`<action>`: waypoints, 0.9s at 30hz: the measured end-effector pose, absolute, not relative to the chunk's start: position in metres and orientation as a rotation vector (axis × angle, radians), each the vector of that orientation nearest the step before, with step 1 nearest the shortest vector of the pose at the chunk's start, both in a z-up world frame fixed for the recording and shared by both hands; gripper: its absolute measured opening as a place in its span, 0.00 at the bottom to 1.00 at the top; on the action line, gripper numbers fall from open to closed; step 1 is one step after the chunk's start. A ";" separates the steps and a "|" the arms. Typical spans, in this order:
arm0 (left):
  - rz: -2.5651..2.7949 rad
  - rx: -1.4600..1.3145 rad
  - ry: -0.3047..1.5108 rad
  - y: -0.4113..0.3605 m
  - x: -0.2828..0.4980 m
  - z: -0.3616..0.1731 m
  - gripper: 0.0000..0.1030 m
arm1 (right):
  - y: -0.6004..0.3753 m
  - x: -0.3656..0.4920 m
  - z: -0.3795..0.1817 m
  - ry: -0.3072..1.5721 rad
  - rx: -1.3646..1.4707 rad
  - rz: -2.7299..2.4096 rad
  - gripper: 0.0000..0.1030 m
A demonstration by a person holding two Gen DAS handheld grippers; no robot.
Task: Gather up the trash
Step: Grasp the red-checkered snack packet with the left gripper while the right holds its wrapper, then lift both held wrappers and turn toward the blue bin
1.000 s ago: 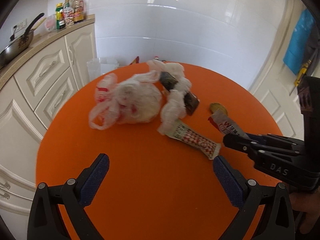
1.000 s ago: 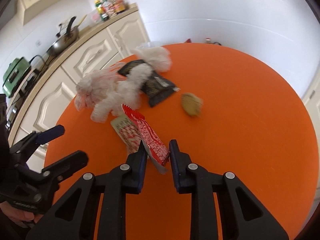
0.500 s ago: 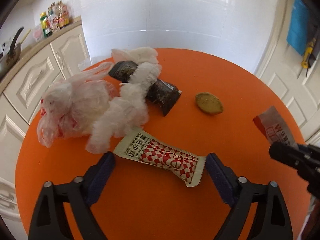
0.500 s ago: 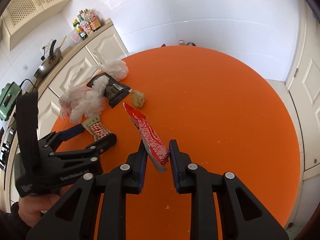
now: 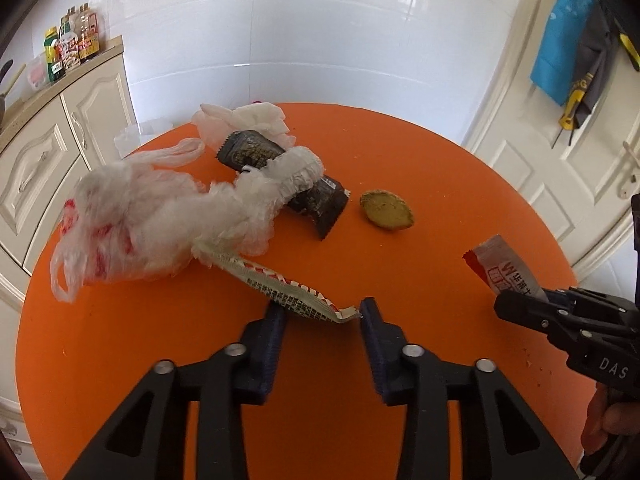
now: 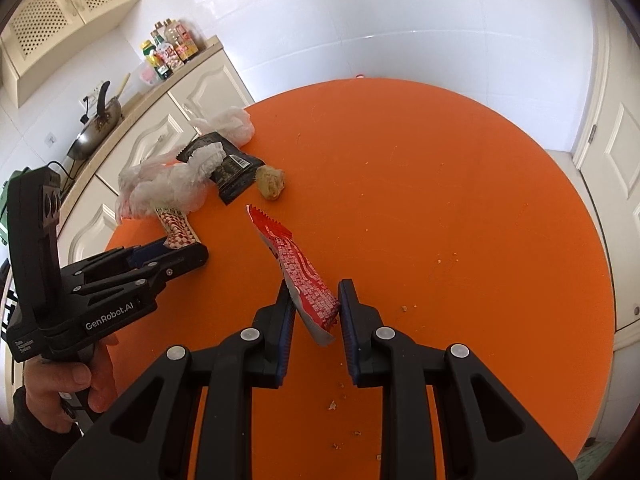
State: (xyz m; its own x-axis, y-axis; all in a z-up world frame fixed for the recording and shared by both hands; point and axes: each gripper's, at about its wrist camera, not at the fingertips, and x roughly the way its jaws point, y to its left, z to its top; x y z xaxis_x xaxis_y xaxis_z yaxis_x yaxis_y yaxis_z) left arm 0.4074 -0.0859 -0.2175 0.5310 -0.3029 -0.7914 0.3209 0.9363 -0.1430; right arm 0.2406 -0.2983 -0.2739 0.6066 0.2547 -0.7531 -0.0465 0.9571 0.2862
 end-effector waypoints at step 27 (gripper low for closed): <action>-0.438 -0.058 0.889 -0.058 0.335 -0.204 0.04 | -0.300 0.218 -0.267 0.887 0.287 0.172 0.21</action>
